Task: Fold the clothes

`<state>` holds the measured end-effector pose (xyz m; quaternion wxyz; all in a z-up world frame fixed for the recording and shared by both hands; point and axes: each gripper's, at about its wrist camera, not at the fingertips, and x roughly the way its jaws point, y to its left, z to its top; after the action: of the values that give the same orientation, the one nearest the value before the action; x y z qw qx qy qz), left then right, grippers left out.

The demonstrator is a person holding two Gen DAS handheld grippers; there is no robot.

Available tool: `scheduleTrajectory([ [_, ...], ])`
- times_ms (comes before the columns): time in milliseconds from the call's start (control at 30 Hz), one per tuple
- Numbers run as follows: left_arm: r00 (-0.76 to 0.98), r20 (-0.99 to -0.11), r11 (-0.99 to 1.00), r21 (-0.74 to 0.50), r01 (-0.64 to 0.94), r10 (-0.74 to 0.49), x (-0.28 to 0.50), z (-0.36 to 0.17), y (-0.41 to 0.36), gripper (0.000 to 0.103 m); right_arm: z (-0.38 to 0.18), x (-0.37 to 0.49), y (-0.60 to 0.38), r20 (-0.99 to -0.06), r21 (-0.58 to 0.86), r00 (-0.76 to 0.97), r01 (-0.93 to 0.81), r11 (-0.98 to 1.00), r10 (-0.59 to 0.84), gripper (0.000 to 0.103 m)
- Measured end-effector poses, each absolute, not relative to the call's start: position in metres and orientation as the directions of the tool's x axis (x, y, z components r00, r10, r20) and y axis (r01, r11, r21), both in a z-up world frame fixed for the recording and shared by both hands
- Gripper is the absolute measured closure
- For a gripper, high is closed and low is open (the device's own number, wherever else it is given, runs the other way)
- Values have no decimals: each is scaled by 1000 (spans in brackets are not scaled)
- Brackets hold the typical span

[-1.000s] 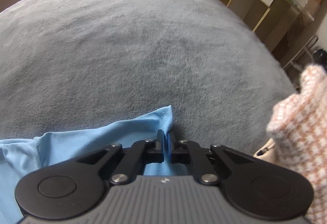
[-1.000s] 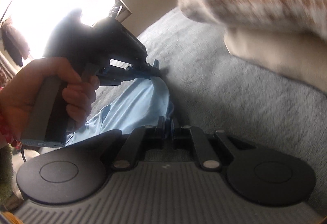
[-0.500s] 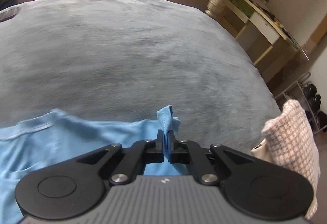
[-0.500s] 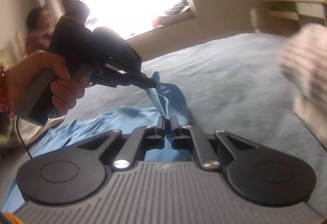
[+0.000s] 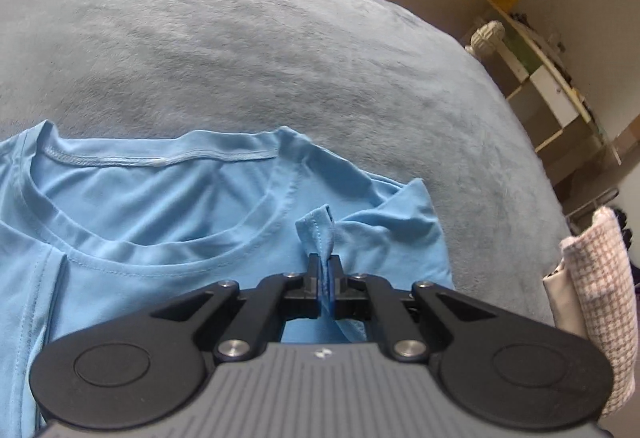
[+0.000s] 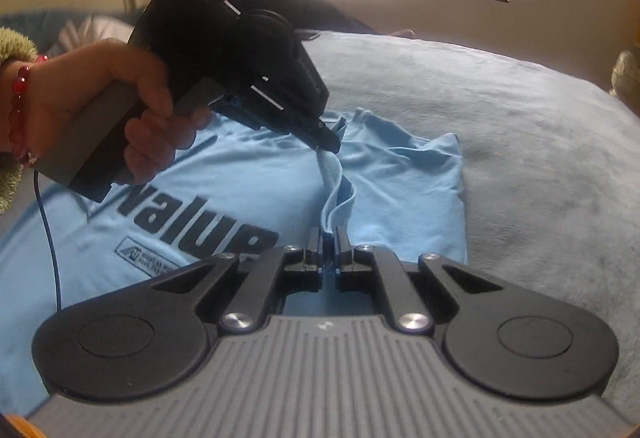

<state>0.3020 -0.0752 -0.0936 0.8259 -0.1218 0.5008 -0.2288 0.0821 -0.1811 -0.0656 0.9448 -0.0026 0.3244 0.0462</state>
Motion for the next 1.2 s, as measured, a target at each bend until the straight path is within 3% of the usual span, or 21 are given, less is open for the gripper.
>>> scheduleTrajectory([
  [133, 384, -762, 852, -442, 279, -522, 306, -103, -66, 97, -75, 90, -162, -648, -49, 760, -113, 992, 55, 98],
  [267, 384, -746, 840, -481, 252, -543, 309, -110, -48, 83, -86, 95, -153, -666, -68, 744, -134, 989, 55, 97],
  [400, 387, -730, 826, -516, 228, -563, 309, -113, -31, 82, -88, 93, -145, -658, -74, 750, -158, 985, 71, 94],
  [467, 383, -721, 816, -532, 228, -577, 306, -112, -27, 79, -85, 90, -145, -649, -43, 755, -164, 986, 97, 85],
  [500, 381, -717, 810, -540, 228, -584, 304, -111, -25, 77, -84, 88, -145, -646, -30, 756, -162, 986, 105, 83],
  [567, 372, -707, 798, -556, 233, -602, 301, -110, -23, 60, -85, 88, -144, -650, -32, 754, -152, 988, 95, 80],
  [700, 350, -717, 798, -544, 259, -603, 296, -110, -38, 52, -83, 82, -146, -654, -1, 751, -123, 992, 92, 80],
  [833, 362, -752, 834, -472, 286, -550, 294, -114, -60, 59, -77, 72, -150, -629, 77, 767, -100, 992, 126, 80],
  [933, 388, -754, 845, -432, 316, -531, 292, -113, -67, 89, -74, 76, -151, -621, 43, 777, -93, 995, 99, 80],
  [1200, 417, -744, 852, -440, 284, -523, 292, -119, -61, 100, -91, 121, -162, -654, 59, 753, -43, 997, 71, 83],
])
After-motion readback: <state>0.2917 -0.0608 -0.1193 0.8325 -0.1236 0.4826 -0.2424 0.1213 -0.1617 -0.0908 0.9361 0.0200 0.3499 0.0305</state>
